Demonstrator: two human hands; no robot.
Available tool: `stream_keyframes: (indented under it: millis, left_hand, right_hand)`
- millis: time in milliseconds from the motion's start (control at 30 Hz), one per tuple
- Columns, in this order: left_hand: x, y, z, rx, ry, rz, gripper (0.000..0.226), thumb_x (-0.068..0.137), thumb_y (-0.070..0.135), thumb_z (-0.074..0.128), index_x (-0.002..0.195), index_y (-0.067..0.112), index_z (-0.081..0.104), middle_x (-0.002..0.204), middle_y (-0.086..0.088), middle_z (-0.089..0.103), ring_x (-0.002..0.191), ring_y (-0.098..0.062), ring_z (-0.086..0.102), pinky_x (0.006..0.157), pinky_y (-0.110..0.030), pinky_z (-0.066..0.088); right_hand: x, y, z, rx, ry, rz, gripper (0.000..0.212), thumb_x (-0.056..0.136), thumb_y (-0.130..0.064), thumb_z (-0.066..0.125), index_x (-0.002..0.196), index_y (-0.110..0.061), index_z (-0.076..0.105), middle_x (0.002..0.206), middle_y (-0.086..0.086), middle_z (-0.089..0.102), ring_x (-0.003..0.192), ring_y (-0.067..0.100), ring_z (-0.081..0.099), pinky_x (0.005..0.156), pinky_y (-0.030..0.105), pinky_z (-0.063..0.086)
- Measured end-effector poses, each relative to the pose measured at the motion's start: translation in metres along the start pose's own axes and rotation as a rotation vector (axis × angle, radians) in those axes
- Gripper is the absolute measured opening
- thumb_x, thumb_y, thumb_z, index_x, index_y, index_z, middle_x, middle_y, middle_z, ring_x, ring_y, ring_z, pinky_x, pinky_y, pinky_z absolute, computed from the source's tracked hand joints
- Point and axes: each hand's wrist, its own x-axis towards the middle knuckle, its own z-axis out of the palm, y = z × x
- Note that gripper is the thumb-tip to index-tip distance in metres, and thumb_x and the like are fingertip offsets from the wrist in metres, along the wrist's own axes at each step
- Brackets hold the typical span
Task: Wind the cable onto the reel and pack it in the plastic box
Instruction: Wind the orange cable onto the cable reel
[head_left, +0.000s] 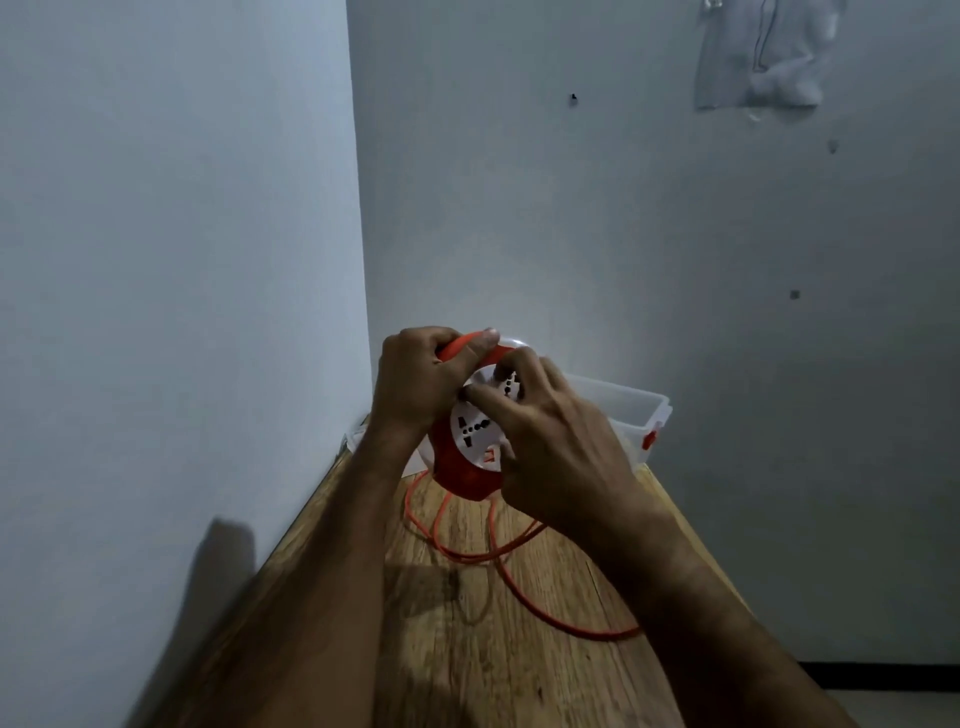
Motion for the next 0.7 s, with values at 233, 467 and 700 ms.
stream_keyframes:
  millis: [233, 467, 700]
  left_hand:
    - [-0.001, 0.003, 0.008, 0.008, -0.029, 0.016, 0.042, 0.090, 0.052, 0.065, 0.097, 0.012, 0.078, 0.087, 0.001, 0.076, 0.072, -0.005, 0.067, 0.070, -0.012, 0.052]
    - [-0.003, 0.008, 0.014, -0.011, -0.068, 0.038, 0.054, 0.085, 0.065, 0.062, 0.088, 0.014, 0.079, 0.076, 0.001, 0.075, 0.069, -0.009, 0.070, 0.071, -0.035, 0.061]
    - [-0.005, 0.007, 0.019, 0.016, -0.073, 0.003, 0.055, 0.085, 0.066, 0.060, 0.088, 0.015, 0.079, 0.076, 0.004, 0.075, 0.066, -0.007, 0.070, 0.070, -0.037, 0.062]
  right_hand:
    - [-0.004, -0.009, 0.011, -0.103, 0.047, 0.149, 0.077, 0.065, -0.044, 0.089, 0.131, -0.014, 0.062, 0.130, 0.023, 0.056, 0.092, 0.035, 0.070, 0.070, 0.043, 0.062]
    - [-0.008, 0.006, 0.019, 0.017, 0.110, 0.174, 0.064, 0.067, -0.045, 0.082, 0.122, -0.017, 0.067, 0.112, 0.016, 0.062, 0.083, 0.028, 0.067, 0.064, 0.035, 0.061]
    - [-0.010, 0.001, 0.024, 0.288, 0.303, 0.364, 0.050, 0.069, -0.035, 0.087, 0.111, -0.013, 0.073, 0.088, 0.005, 0.077, 0.069, 0.018, 0.073, 0.071, 0.018, 0.053]
